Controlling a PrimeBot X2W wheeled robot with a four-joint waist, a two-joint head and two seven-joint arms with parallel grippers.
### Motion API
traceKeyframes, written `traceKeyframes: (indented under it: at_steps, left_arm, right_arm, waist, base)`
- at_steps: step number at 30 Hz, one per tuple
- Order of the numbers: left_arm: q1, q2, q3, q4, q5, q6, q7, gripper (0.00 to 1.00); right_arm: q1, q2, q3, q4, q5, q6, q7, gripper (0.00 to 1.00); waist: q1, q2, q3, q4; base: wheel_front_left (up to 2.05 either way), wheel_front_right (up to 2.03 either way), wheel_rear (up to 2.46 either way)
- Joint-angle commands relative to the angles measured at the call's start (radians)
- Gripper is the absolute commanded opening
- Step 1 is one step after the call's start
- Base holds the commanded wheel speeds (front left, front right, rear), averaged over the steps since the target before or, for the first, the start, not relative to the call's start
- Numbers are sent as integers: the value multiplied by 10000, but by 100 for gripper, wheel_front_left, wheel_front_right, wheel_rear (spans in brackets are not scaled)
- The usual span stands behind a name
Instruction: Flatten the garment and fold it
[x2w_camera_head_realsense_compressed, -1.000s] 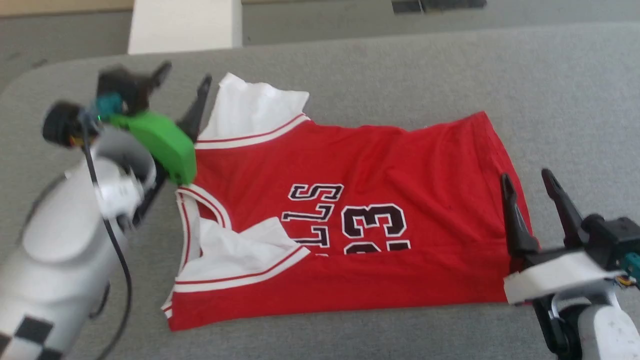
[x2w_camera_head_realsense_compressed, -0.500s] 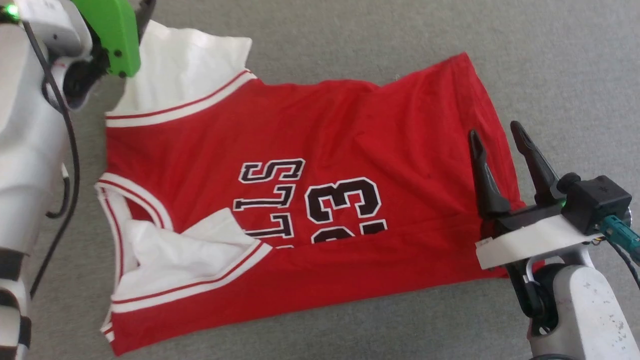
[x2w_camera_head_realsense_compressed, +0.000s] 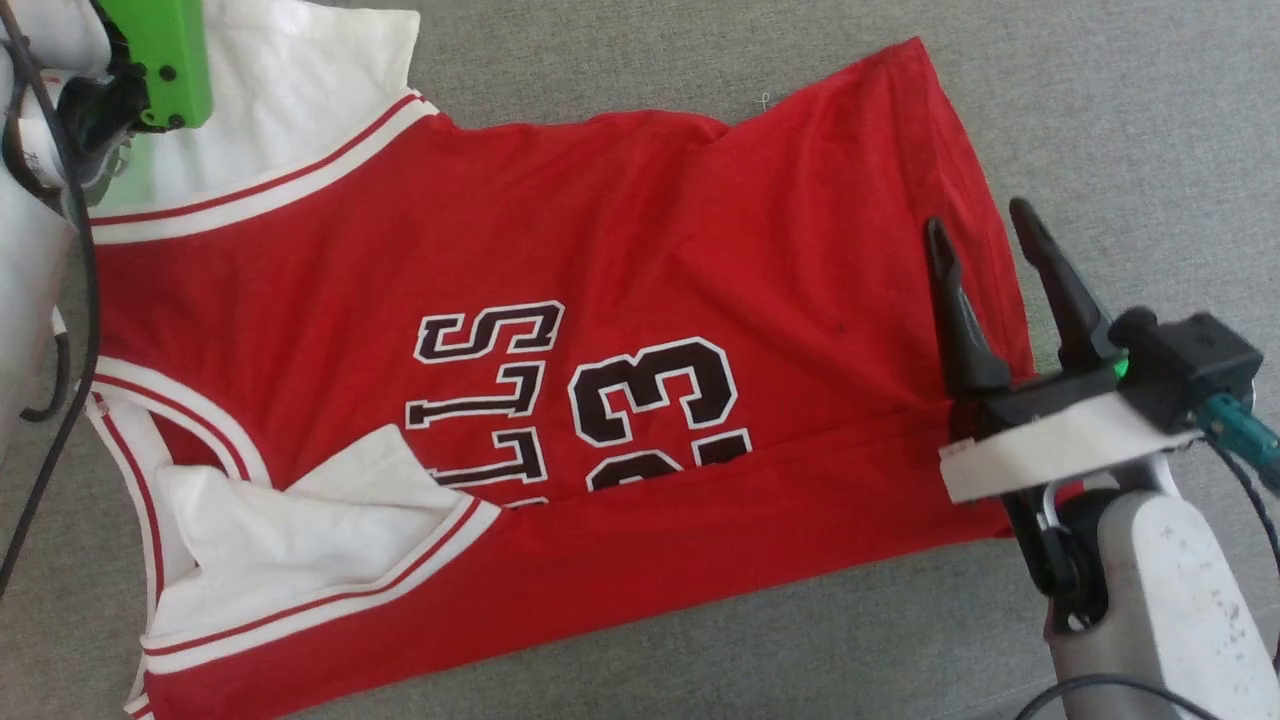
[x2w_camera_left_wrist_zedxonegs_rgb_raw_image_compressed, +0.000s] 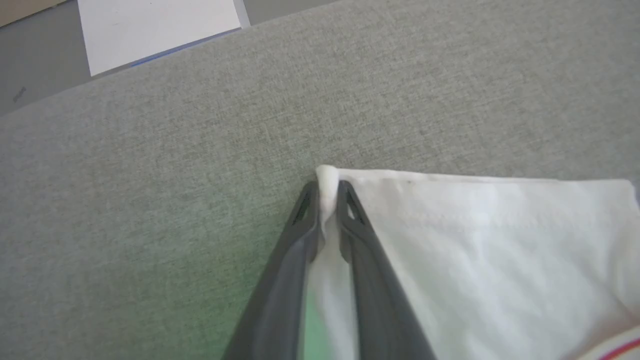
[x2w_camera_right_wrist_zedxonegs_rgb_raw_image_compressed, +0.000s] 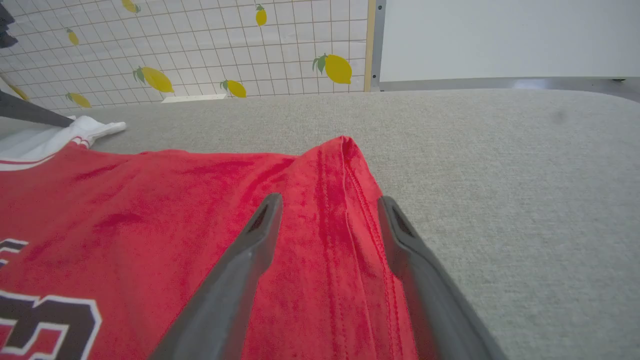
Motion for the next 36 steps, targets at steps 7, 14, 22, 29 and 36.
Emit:
traceKeyframes:
  at_steps: [7,14,22,29,36]
  left_arm:
    - [510,189,-67,-523,-127,39,85,0]
    - [630,63,-105,-903,-235,-29,-67,0]
    - [518,-143,-237,-996,-215,-239,-316,0]
    - [543,-241,-290,-824,-241,-455,-665,0]
    - [949,-192,-233,-930,142,-673,-2509,0]
  right_arm:
    - [-2247,34,-269,473,-306,-13,1633,100]
    - [-4961,34,-840,2768,-447,-13,5441,100]
    - [-6348,35,-1093,4841,-1413,-13,8651,100]
    - [-6436,35,-1046,5189,-2207,-13,9872,0]
    - [-5855,35,-1287,4600,-2261,-13,8160,0]
  waist:
    - [-2,-1,-115,117]
    - [-2,-1,-157,487]
    - [-2,-1,-65,826]
    - [-2,-1,-153,895]
    - [-2,-1,-730,1014]
  base:
    - [0,0,0]
    - [0,0,0]
    - [0,0,0]
    - [0,0,0]
    - [0,0,0]
